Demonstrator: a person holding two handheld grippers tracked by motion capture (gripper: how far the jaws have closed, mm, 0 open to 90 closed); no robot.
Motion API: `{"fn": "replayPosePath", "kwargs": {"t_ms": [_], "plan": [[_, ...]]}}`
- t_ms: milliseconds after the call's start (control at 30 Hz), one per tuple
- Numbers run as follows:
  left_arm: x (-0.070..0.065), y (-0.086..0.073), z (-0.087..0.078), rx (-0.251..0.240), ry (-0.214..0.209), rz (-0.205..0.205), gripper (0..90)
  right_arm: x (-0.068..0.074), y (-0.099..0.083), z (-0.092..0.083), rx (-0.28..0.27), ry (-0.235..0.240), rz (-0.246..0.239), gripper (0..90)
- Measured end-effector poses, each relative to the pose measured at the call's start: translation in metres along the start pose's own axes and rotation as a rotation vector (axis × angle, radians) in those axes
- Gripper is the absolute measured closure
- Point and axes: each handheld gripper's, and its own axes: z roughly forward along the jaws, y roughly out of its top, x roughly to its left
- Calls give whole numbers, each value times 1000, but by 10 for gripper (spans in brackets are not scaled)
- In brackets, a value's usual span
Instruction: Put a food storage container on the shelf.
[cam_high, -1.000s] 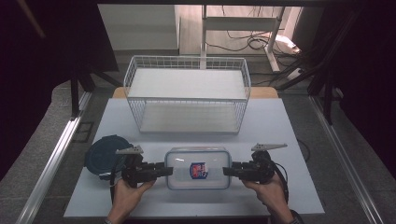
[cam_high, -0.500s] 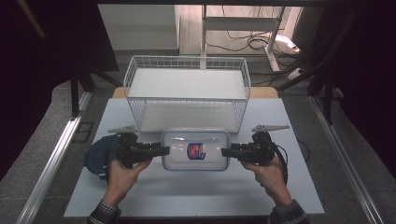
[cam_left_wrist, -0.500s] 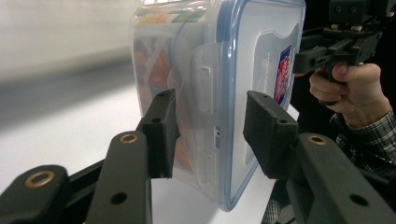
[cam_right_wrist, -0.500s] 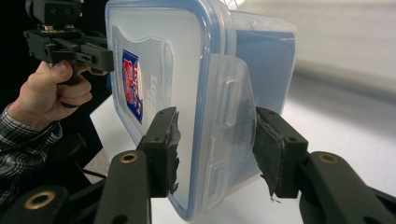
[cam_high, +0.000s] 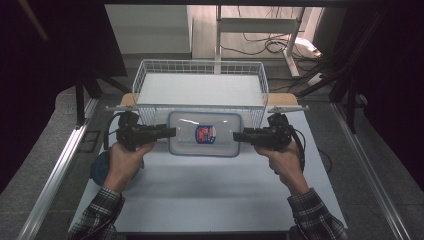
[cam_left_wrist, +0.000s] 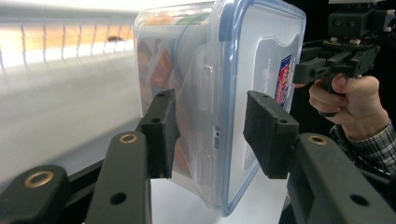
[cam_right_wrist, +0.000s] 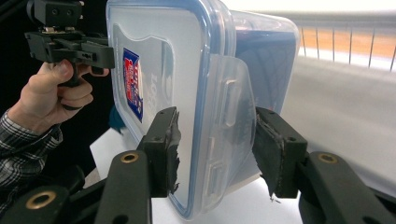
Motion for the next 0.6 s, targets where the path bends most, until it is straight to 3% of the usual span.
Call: {"fn": "replayPosePath", "kwargs": {"t_ms": [333, 367, 600], "plan": [[4, 47, -14, -52, 8, 23, 545, 6, 49, 2, -34, -11, -35, 521], [4, 53, -15, -61, 10, 25, 544, 7, 61, 2, -44, -9, -41, 522], [8, 79, -19, -81, 15, 39, 544, 4, 83, 3, -66, -4, -46, 522]]}}
